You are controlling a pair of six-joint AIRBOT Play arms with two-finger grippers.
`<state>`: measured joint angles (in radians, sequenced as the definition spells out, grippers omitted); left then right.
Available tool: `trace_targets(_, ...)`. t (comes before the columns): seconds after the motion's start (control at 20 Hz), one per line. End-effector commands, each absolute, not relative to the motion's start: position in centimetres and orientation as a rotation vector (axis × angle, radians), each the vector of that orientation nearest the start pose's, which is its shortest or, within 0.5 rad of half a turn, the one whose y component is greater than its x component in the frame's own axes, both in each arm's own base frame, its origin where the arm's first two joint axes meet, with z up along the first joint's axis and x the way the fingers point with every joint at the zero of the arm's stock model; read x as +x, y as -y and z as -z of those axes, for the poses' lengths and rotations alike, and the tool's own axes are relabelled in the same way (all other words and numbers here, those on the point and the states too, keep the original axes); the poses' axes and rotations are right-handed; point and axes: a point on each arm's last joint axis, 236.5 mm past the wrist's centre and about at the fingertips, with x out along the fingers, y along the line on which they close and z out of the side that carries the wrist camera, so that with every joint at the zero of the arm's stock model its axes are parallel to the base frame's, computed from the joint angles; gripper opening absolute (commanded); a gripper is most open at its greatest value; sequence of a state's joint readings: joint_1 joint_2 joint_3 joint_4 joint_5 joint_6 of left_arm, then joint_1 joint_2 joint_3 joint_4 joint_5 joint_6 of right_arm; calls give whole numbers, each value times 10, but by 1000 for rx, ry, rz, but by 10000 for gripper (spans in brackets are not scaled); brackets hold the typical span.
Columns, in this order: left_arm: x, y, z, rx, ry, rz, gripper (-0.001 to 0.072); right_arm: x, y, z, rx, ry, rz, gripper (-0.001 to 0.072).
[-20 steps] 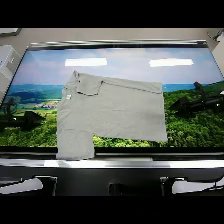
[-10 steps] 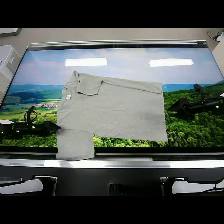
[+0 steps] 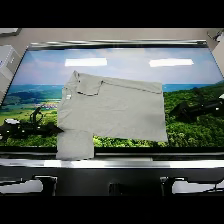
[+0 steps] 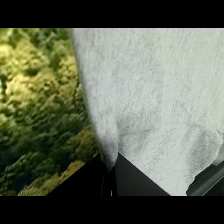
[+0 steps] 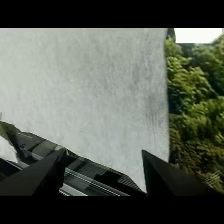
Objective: Fold the clothes and pants, and hang the long-sleeved shirts on hangers.
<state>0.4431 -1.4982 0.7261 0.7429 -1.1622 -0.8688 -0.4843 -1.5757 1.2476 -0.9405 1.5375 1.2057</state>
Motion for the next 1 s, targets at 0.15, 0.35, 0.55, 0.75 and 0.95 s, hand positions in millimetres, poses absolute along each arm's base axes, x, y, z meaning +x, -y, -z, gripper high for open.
trace_targets(0.15, 302, 32, 118, -764, -1395, 398, 16, 281, 38, 78, 841, -1644, -312, 528)
trace_targets(0.35, 302, 32, 118, -776, -1399, 388, 16, 263, 18, 94, 887, -1652, -364, 528)
trace_targets(0.55, 302, 32, 118, -782, -1401, 384, 16, 266, 14, 104, 900, -1627, -339, 527)
trace_targets(0.75, 302, 32, 118, -782, -1401, 384, 16, 262, 5, 110, 944, -1616, -336, 474)
trace_targets(0.95, 302, 32, 118, -784, -1401, 381, 16, 247, -8, 119, 987, -1639, -338, 386)
